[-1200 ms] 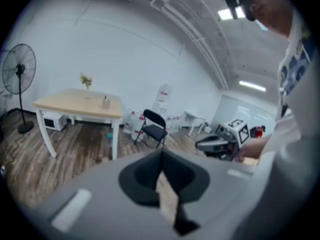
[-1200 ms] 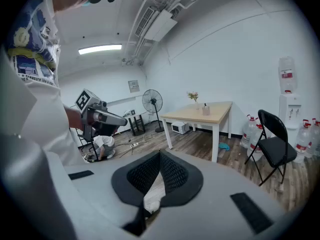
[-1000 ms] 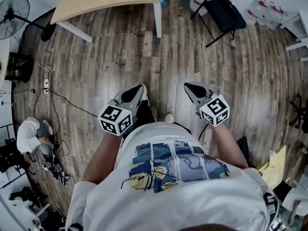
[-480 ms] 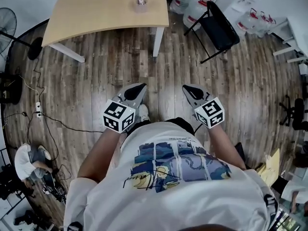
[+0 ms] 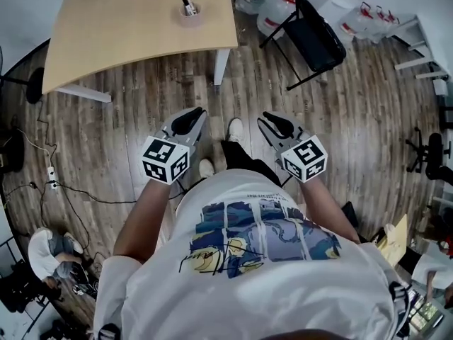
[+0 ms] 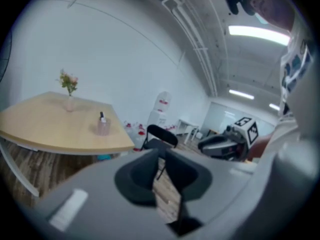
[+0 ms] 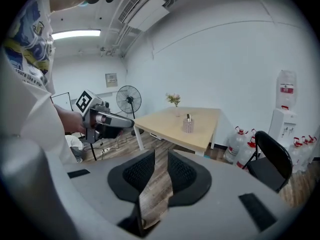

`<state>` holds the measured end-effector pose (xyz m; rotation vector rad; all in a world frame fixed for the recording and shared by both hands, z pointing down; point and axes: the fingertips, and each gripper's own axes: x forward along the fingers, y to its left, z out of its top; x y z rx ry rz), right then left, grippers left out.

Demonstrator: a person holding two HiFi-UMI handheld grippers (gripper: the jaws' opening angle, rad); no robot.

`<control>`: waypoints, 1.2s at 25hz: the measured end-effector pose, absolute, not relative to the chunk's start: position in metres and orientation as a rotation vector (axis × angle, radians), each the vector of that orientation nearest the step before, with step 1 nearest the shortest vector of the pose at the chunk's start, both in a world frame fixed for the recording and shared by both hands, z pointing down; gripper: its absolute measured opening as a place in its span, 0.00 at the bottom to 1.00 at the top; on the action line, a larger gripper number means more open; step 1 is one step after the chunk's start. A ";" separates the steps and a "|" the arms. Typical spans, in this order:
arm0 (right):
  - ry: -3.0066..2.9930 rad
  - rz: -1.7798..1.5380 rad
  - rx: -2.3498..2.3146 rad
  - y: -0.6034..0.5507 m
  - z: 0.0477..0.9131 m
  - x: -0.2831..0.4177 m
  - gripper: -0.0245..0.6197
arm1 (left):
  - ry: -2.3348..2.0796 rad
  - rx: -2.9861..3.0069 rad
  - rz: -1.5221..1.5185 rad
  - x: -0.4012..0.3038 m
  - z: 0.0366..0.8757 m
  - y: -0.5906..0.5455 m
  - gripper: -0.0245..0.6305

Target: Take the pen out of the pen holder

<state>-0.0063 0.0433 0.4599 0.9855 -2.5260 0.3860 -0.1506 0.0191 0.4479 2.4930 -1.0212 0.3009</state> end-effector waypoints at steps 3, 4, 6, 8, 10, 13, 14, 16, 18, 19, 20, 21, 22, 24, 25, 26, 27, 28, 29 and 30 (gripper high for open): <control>-2.540 0.386 0.962 -0.001 0.459 0.000 0.13 | -1.062 2.461 0.312 -0.148 0.447 -0.022 0.11; -2.542 0.384 0.955 -0.017 0.458 0.003 0.13 | -1.075 2.450 0.305 -0.147 0.446 -0.036 0.12; -2.546 0.379 0.942 -0.051 0.458 0.015 0.13 | -1.100 2.432 0.283 -0.144 0.446 -0.072 0.12; -2.555 0.362 0.927 -0.083 0.457 0.025 0.13 | -1.141 2.411 0.270 -0.143 0.446 -0.109 0.12; -2.567 0.343 0.901 -0.104 0.457 0.031 0.13 | -1.190 2.387 0.275 -0.149 0.447 -0.141 0.12; -2.564 0.373 0.877 -0.129 0.468 0.045 0.13 | -1.248 2.351 0.272 -0.159 0.449 -0.185 0.14; -2.557 0.399 0.885 -0.135 0.472 0.050 0.13 | -1.260 2.340 0.274 -0.163 0.451 -0.199 0.14; -2.547 0.445 0.914 -0.145 0.477 0.057 0.13 | -1.274 2.330 0.281 -0.171 0.454 -0.228 0.15; -2.536 0.466 0.943 -0.157 0.480 0.058 0.13 | -1.285 2.333 0.294 -0.183 0.457 -0.258 0.17; -2.529 0.473 0.962 -0.164 0.480 0.058 0.13 | -1.289 2.333 0.301 -0.190 0.459 -0.274 0.17; -2.522 0.483 0.986 -0.171 0.480 0.058 0.13 | -1.291 2.329 0.309 -0.197 0.463 -0.289 0.17; -2.517 0.494 1.016 -0.176 0.477 0.058 0.13 | -1.289 2.322 0.318 -0.203 0.467 -0.303 0.18; -2.514 0.504 1.049 -0.181 0.474 0.058 0.12 | -1.283 2.316 0.328 -0.208 0.472 -0.316 0.18; -2.501 0.514 1.116 -0.188 0.469 0.059 0.12 | -1.262 2.308 0.348 -0.215 0.483 -0.340 0.19; -2.488 0.521 1.148 -0.192 0.468 0.059 0.12 | -1.247 2.304 0.357 -0.217 0.489 -0.351 0.20; -2.474 0.531 1.180 -0.194 0.468 0.060 0.12 | -1.231 2.300 0.365 -0.219 0.495 -0.361 0.21; -2.457 0.544 1.210 -0.197 0.468 0.060 0.12 | -1.213 2.296 0.373 -0.221 0.501 -0.371 0.22; -2.440 0.555 1.238 -0.199 0.468 0.059 0.12 | -1.195 2.292 0.378 -0.223 0.507 -0.380 0.23; -2.423 0.561 1.264 -0.201 0.468 0.058 0.12 | -1.177 2.287 0.381 -0.225 0.514 -0.389 0.24; -2.409 0.562 1.286 -0.202 0.467 0.056 0.12 | -1.160 2.283 0.381 -0.226 0.519 -0.398 0.25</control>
